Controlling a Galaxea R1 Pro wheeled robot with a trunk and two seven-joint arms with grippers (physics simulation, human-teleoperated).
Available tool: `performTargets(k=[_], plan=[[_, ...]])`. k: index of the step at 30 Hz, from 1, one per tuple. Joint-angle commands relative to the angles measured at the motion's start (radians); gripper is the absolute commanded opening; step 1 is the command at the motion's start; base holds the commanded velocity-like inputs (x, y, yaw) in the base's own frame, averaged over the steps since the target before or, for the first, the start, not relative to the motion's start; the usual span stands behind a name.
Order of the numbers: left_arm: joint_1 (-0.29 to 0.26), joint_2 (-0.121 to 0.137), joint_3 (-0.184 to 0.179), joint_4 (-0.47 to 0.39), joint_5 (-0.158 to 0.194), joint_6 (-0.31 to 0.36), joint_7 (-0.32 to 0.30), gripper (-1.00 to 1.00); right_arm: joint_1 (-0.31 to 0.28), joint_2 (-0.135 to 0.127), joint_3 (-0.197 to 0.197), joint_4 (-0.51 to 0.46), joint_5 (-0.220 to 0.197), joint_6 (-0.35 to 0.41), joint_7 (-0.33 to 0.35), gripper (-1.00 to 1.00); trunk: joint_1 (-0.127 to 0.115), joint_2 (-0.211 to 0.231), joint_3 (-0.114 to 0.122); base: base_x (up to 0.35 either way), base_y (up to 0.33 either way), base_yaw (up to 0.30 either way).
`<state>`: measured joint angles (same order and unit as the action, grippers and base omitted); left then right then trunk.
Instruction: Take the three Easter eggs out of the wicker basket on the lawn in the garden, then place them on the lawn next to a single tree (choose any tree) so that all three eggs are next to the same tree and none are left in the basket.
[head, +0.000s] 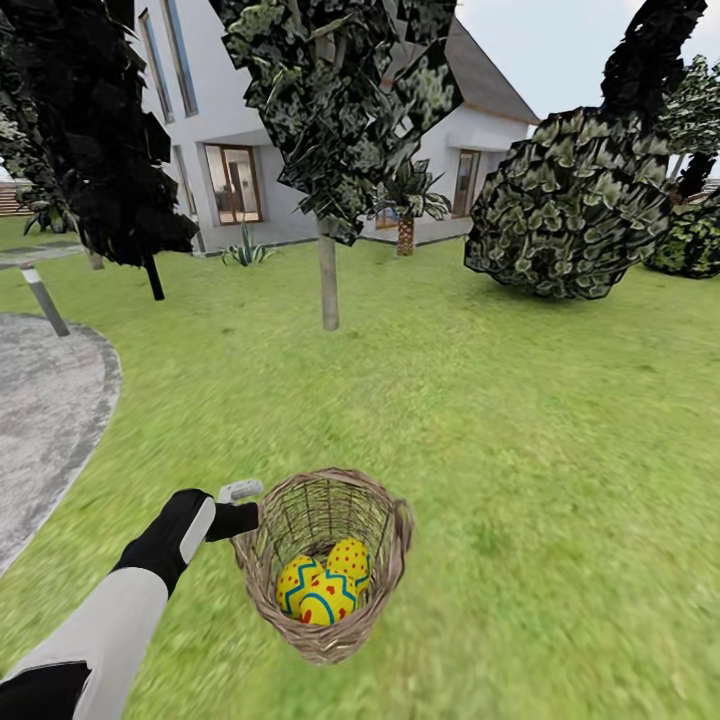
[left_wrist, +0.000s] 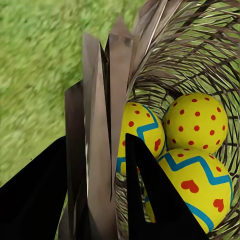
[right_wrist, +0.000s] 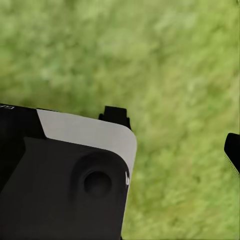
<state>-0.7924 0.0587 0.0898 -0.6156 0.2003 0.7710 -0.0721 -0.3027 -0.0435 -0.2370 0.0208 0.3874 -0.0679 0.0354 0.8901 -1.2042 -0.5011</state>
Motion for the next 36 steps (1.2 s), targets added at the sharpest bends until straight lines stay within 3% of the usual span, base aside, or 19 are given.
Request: performTargets(k=[1,36], plan=[[-0.001,0.000,0.004,-0.001,0.008,0.005,-0.003,-1.00,-0.001,-0.001,-0.008,0.002,0.007,-0.005,0.002,1.00,0.001,-0.001,-0.001,0.324,0.088,0.000],[-0.001,-0.002,0.002,-0.003,0.009,0.005,0.004,-1.00,0.003,0.001,-0.008,0.004,0.006,-0.006,0.001,1.00,0.001,-0.001,-0.001,0.324,0.090,0.000]])
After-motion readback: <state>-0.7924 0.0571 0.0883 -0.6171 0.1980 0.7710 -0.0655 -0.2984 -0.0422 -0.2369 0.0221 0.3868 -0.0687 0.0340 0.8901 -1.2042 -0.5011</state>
